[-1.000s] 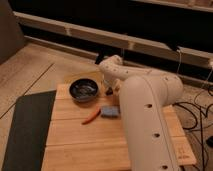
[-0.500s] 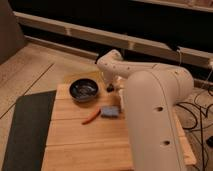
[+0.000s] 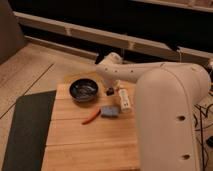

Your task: Place the eraser on the white sponge

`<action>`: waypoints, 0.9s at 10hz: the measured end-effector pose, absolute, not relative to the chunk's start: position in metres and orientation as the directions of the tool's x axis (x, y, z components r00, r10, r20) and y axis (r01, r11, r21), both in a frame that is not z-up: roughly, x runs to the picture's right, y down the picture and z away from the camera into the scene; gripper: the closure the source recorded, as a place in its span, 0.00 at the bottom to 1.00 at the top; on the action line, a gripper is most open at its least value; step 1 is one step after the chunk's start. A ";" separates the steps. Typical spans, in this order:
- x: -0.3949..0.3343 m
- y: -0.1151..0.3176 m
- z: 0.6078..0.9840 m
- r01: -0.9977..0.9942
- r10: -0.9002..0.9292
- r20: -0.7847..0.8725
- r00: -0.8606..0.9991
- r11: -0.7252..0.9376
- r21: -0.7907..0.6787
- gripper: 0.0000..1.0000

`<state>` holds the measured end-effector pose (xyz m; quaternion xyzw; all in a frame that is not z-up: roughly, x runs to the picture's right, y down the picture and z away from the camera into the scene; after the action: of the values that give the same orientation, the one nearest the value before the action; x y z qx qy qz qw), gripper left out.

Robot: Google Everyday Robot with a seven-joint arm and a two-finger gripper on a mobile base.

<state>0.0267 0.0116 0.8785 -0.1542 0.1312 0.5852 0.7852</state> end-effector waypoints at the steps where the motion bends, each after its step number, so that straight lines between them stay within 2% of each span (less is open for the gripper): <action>1: 0.025 0.017 0.874 -0.960 0.880 -0.385 0.279 0.265 -0.089 1.00; 9: 0.019 0.070 0.840 -0.949 0.853 -0.422 0.308 0.309 -0.068 1.00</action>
<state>0.0194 0.0705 0.8403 -0.1541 0.1554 0.5672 0.7940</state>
